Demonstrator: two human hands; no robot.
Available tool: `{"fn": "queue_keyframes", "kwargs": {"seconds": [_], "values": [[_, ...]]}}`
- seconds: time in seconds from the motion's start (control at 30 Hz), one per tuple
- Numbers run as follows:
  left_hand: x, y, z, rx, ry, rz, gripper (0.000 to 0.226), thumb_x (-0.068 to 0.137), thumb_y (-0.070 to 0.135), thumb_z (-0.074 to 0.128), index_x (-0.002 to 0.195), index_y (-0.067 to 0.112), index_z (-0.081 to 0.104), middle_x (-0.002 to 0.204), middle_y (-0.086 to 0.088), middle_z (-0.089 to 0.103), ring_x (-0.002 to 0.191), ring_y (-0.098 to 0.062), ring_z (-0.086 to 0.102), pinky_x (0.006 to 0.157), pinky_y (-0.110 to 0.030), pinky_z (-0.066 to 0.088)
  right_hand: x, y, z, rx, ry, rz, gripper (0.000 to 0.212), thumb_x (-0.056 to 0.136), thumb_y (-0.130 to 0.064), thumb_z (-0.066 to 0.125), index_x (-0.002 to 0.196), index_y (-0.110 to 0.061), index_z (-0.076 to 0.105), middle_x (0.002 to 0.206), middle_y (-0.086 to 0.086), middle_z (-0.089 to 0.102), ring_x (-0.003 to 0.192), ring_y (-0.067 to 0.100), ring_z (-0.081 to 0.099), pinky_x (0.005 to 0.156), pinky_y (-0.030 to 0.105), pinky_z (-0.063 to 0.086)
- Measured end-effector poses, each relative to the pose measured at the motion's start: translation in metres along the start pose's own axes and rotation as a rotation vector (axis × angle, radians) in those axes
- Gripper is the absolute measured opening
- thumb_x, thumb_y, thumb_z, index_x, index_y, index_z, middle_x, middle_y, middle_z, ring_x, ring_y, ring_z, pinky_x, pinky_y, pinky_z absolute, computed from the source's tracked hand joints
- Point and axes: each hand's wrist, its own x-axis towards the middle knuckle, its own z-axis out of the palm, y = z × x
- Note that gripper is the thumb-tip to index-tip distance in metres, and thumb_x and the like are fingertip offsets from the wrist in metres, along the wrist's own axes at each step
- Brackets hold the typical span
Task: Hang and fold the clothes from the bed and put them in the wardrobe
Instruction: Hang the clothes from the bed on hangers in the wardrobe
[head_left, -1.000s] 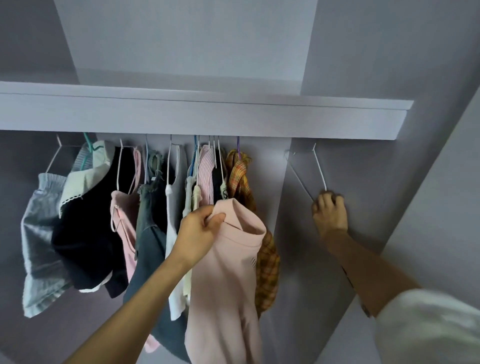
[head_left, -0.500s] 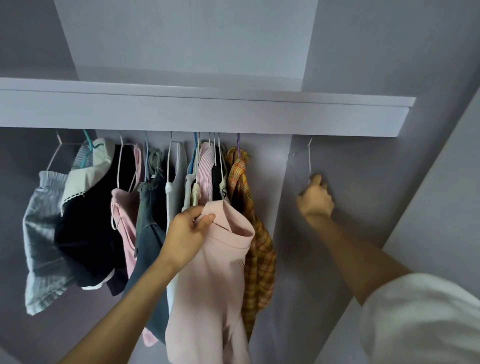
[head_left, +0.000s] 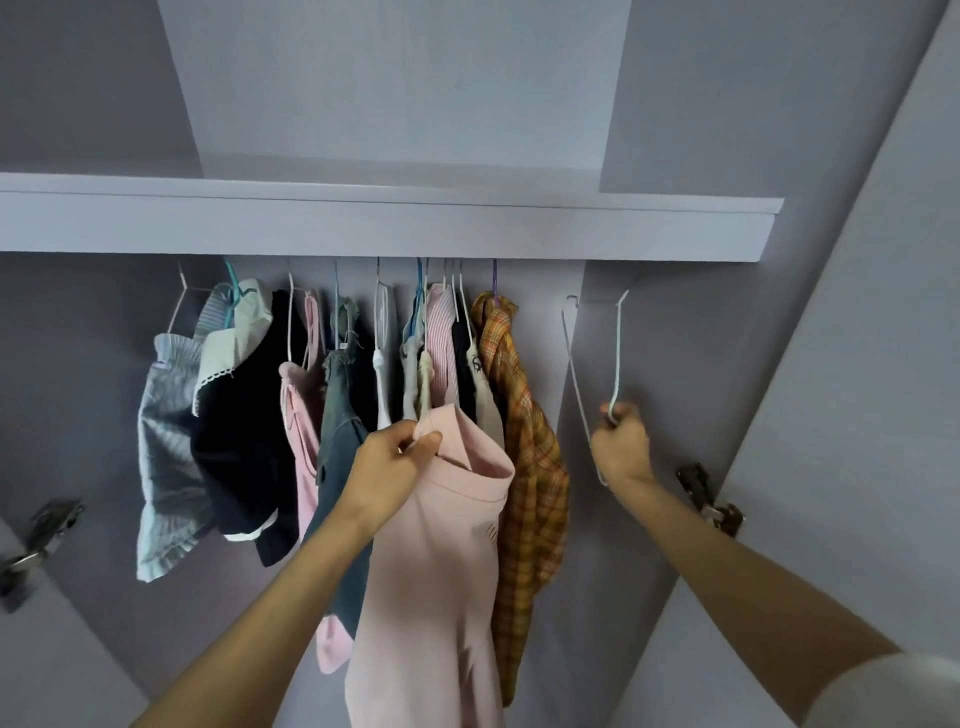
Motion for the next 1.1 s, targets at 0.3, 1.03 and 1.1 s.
{"fn": "queue_keyframes", "kwargs": {"seconds": [0.3,1.03,1.1], "values": [[-0.052,-0.008,-0.012,0.142,0.008,0.075,0.021,0.091,0.016,0.059,0.072,0.012,0.053,0.090,0.000,0.044,0.080,-0.012,0.047,0.063,-0.011,0.032,-0.128,0.076,-0.015,0.122,0.012,-0.017,0.031,0.092,-0.012,0.056,0.068,-0.016,0.037,0.059,0.000,0.039,0.054,0.013,0.038,0.051,0.018,0.035],[-0.088,-0.006,-0.026,0.248,0.023,0.064,0.018,0.092,0.021,0.057,0.083,0.008,0.050,0.070,0.003,0.050,0.066,-0.015,0.047,0.057,-0.024,0.036,-0.161,0.035,-0.048,0.328,0.174,0.004,0.045,0.102,-0.027,0.035,0.069,-0.007,0.059,0.051,-0.004,0.040,0.049,0.006,0.041,0.052,0.016,0.035],[-0.088,-0.004,-0.029,0.268,0.060,0.037,0.017,0.092,0.022,0.056,0.086,0.006,0.052,0.072,0.002,0.053,0.067,-0.014,0.049,0.054,-0.018,0.036,-0.159,0.023,-0.048,0.439,0.164,0.021,0.045,0.102,-0.024,0.034,0.063,-0.010,0.051,0.052,-0.001,0.037,0.045,0.002,0.038,0.046,0.011,0.031]]}}
